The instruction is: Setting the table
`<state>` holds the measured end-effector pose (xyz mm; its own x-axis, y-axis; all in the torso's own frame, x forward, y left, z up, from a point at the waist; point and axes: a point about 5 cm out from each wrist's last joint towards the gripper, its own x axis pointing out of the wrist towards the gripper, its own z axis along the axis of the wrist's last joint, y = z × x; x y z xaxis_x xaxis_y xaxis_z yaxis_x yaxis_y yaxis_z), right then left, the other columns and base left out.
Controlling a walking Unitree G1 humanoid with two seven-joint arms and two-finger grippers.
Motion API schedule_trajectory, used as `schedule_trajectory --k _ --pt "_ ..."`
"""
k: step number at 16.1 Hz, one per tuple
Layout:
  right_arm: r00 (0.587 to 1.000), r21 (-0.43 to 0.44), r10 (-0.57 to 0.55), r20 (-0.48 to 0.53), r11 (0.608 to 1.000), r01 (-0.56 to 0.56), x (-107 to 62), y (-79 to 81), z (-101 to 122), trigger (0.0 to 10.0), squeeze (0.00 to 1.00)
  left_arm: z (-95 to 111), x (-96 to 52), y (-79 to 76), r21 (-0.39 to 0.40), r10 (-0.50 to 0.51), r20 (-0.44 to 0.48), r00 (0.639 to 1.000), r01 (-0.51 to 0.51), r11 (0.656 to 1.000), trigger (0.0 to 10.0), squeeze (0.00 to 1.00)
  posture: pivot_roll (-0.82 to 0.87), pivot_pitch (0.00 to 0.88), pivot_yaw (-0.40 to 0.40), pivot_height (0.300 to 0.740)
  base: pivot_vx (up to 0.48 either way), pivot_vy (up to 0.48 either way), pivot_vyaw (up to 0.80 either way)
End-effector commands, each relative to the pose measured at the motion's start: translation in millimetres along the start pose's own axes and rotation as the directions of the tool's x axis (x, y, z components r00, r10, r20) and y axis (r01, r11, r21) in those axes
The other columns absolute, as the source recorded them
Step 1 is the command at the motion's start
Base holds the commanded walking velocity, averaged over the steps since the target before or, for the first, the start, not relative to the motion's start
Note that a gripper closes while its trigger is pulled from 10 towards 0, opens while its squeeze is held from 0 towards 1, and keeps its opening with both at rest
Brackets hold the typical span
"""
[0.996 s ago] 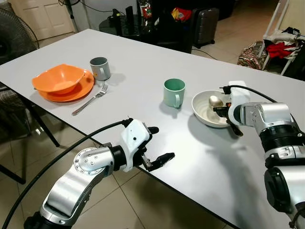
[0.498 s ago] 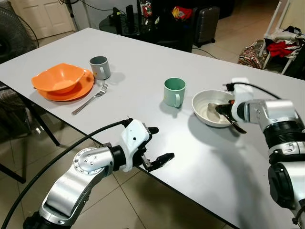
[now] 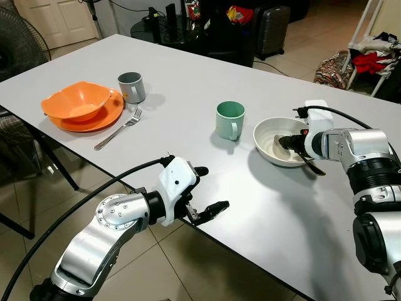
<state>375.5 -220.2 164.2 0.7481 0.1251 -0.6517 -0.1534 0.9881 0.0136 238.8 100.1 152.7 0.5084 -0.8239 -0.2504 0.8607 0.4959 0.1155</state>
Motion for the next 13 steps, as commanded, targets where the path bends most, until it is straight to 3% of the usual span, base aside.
schedule_trajectory --k 1,7,8,9,10,13 --pt "1.0 -0.018 -0.003 0.028 1.0 0.004 -3.8 0.4 9.7 10.0 1.0 2.2 -2.1 -0.2 0.009 -0.004 0.0 1.0 0.004 1.0 10.0 0.0 -0.13 0.018 0.065 0.74 0.0 0.0 0.0" --pt "1.0 -0.018 -0.003 0.028 1.0 0.004 -3.8 0.4 9.7 10.0 1.0 2.2 -2.1 -0.2 0.009 -0.004 0.0 1.0 0.004 1.0 10.0 0.0 -0.13 0.018 0.065 0.74 0.0 0.0 0.0" --pt "0.99 -0.232 0.085 0.116 0.971 -0.056 -15.9 4.9 25.3 10.0 1.0 2.6 -3.0 0.3 0.007 0.001 -0.001 1.0 -0.001 1.0 10.0 0.0 -0.14 0.044 0.062 0.74 0.0 0.0 0.0" --pt "0.966 -0.487 0.221 0.132 0.864 -0.131 -25.6 20.4 30.2 10.0 1.0 3.0 -3.7 0.8 0.004 0.005 -0.002 1.0 -0.005 1.0 10.0 0.0 -0.14 0.046 0.064 0.74 0.0 0.0 0.0" --pt "0.96 -0.534 0.249 0.124 0.833 -0.147 -27.1 24.3 29.5 10.0 1.0 3.1 -3.8 0.9 0.004 0.006 -0.002 1.0 -0.006 1.0 10.0 0.0 -0.14 0.046 0.064 0.74 0.0 0.0 0.0" --pt "0.96 -0.525 0.248 0.128 0.838 -0.147 -27.1 23.5 29.3 10.0 1.0 3.5 -3.7 1.0 0.005 0.001 -0.003 1.0 -0.001 1.0 10.0 0.0 -0.14 0.046 0.068 0.74 0.0 0.0 0.0"
